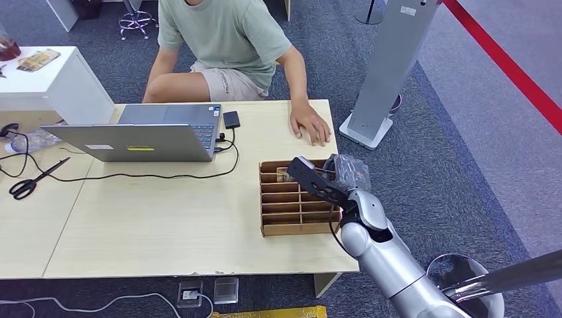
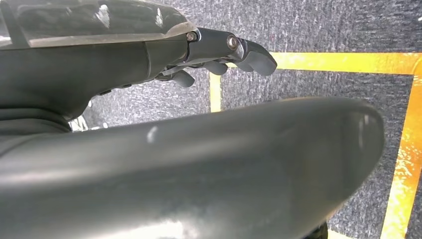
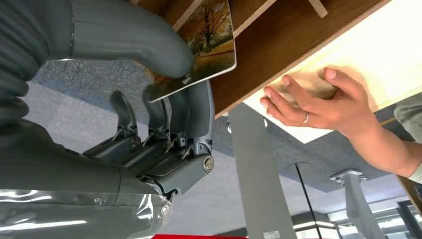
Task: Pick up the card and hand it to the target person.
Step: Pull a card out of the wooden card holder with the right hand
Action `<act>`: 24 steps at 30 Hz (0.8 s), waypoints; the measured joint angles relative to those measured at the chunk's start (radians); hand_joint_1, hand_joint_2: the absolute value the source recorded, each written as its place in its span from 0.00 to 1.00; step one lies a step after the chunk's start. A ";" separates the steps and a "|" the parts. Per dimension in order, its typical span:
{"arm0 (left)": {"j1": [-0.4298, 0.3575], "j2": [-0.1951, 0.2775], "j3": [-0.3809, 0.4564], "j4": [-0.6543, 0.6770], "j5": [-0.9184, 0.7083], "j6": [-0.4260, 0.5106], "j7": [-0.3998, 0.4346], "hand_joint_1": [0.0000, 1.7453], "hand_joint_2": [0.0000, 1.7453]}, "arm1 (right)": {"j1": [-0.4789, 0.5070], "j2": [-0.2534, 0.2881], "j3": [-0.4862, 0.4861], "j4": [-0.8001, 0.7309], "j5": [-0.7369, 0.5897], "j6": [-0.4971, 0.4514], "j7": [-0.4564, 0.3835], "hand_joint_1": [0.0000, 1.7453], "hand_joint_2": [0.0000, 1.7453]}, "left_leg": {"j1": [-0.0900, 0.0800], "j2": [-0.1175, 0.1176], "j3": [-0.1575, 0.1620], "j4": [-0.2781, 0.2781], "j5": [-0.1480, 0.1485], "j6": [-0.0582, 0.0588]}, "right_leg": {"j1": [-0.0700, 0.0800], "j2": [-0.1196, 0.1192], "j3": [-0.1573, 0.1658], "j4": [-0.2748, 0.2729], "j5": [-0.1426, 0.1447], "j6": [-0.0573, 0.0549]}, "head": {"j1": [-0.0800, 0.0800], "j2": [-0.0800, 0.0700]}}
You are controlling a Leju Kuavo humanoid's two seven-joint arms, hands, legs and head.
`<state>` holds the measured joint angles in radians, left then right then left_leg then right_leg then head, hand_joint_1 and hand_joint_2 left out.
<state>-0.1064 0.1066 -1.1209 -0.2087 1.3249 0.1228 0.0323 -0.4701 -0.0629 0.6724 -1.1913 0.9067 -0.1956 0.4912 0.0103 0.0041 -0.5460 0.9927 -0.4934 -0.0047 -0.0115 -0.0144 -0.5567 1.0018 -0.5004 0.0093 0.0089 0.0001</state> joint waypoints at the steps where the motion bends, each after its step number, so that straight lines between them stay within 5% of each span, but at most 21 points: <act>1: 0.000 0.000 0.000 0.000 0.000 0.000 0.001 0.00 0.00 | 0.000 0.000 0.000 0.000 -0.001 0.000 0.000 0.86 1.00 | 0.000 0.000 0.000 0.000 0.000 0.000 | 0.000 0.000 0.000 0.000 0.000 0.000 | 0.000 0.000; 12: 0.000 0.000 0.000 0.000 -0.007 0.001 -0.007 0.00 0.00 | 0.013 -0.001 -0.005 -0.008 0.015 -0.033 -0.014 0.86 1.00 | 0.000 0.000 0.000 0.000 0.000 0.000 | 0.000 0.000 0.000 0.000 0.000 0.000 | 0.000 0.000; 24: 0.001 0.000 0.000 0.000 -0.013 0.001 -0.027 0.00 0.00 | 0.116 -0.016 -0.040 -0.169 0.151 -0.435 -0.353 0.86 1.00 | 0.000 0.000 0.000 0.000 0.000 0.000 | 0.000 0.000 0.000 0.000 0.000 0.000 | 0.000 0.000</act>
<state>-0.1050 0.1064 -1.1212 -0.2087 1.3123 0.1236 0.0057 -0.3542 -0.0786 0.6325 -1.3600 1.0576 -0.6307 0.1387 0.0103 0.0042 -0.5458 0.9927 -0.4935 -0.0047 -0.0115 -0.0143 -0.5567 1.0017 -0.5004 0.0093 0.0088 0.0000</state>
